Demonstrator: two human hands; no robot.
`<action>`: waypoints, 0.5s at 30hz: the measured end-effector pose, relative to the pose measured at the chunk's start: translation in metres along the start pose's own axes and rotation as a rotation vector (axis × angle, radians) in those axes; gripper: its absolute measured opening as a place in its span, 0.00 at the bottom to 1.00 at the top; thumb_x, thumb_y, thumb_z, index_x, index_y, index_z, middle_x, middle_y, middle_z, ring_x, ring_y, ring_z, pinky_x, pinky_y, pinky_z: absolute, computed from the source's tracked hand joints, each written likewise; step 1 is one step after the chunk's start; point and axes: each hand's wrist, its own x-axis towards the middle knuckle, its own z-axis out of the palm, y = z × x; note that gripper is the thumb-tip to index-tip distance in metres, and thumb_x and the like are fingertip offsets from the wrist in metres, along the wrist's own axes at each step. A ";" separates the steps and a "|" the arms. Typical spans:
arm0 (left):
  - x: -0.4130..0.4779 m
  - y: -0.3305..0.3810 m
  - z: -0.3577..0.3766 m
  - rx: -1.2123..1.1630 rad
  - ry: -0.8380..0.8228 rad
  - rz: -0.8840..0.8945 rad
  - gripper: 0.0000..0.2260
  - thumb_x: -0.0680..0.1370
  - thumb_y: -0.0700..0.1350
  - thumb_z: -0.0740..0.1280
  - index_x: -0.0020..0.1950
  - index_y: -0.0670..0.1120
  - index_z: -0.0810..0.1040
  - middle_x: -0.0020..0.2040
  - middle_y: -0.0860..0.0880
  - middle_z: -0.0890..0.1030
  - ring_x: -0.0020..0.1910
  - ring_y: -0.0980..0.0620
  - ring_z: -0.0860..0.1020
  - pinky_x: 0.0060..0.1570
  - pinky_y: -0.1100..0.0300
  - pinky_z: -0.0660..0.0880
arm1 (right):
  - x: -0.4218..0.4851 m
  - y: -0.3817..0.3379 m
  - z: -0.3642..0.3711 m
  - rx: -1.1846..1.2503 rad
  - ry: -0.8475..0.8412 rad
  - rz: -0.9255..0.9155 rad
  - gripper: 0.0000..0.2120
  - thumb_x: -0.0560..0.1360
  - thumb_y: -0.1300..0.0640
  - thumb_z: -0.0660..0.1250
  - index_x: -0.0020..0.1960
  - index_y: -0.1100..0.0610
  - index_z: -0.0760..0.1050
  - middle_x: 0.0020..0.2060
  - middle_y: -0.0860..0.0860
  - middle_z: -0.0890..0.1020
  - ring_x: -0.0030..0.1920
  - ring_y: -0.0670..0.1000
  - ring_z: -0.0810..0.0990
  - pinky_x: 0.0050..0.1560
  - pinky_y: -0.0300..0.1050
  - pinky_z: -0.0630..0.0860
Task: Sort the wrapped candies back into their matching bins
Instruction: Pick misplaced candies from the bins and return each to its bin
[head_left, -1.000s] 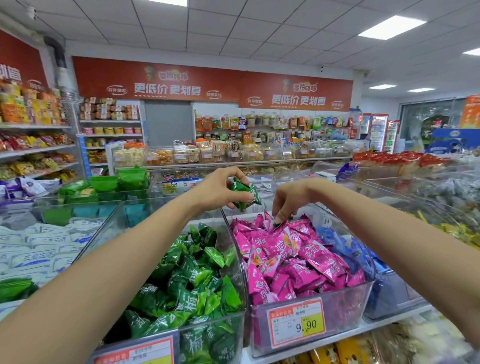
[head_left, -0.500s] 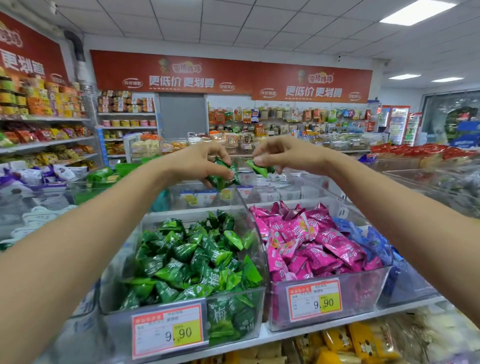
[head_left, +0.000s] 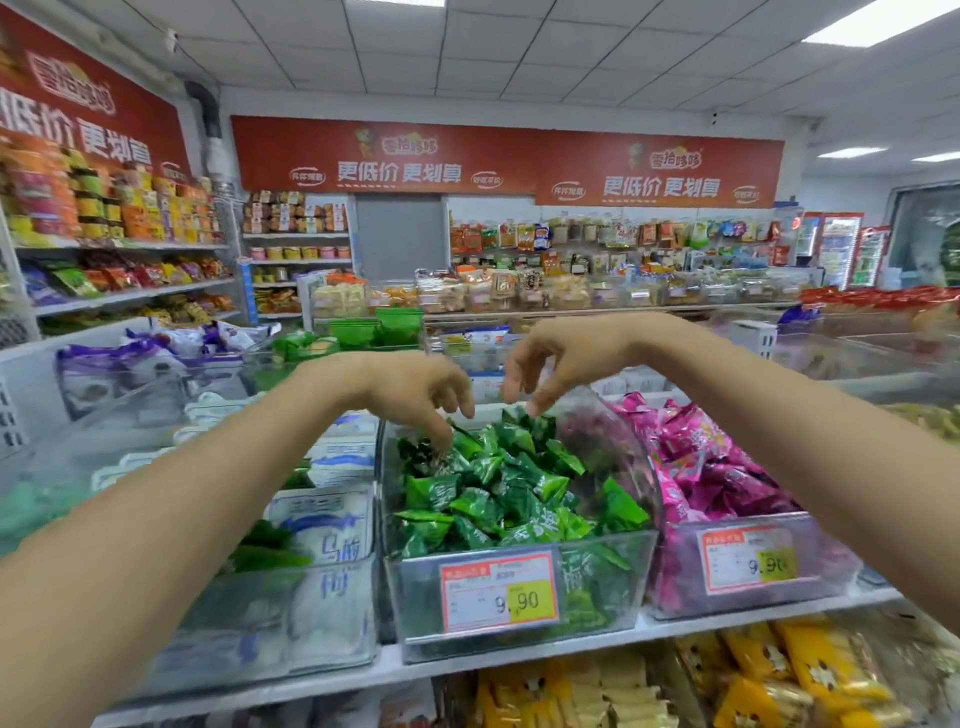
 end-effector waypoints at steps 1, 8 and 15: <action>-0.006 0.001 -0.002 -0.115 0.030 0.065 0.10 0.73 0.45 0.74 0.53 0.47 0.82 0.51 0.46 0.83 0.48 0.53 0.80 0.56 0.48 0.76 | -0.003 -0.004 0.001 0.041 -0.037 -0.012 0.08 0.74 0.61 0.72 0.53 0.60 0.81 0.44 0.54 0.84 0.44 0.48 0.81 0.46 0.41 0.77; -0.020 0.032 0.009 -0.126 -0.331 -0.022 0.06 0.74 0.43 0.73 0.49 0.44 0.85 0.38 0.54 0.84 0.38 0.55 0.79 0.38 0.64 0.74 | 0.004 -0.020 0.045 0.119 -0.406 0.266 0.20 0.74 0.63 0.71 0.66 0.60 0.75 0.39 0.48 0.83 0.44 0.49 0.83 0.47 0.43 0.81; -0.021 0.036 0.022 0.256 -0.061 -0.119 0.26 0.73 0.49 0.74 0.70 0.51 0.74 0.66 0.50 0.75 0.59 0.50 0.74 0.57 0.57 0.71 | 0.001 -0.015 0.045 -0.140 0.023 0.220 0.19 0.73 0.55 0.73 0.63 0.51 0.76 0.51 0.45 0.79 0.49 0.46 0.78 0.52 0.42 0.74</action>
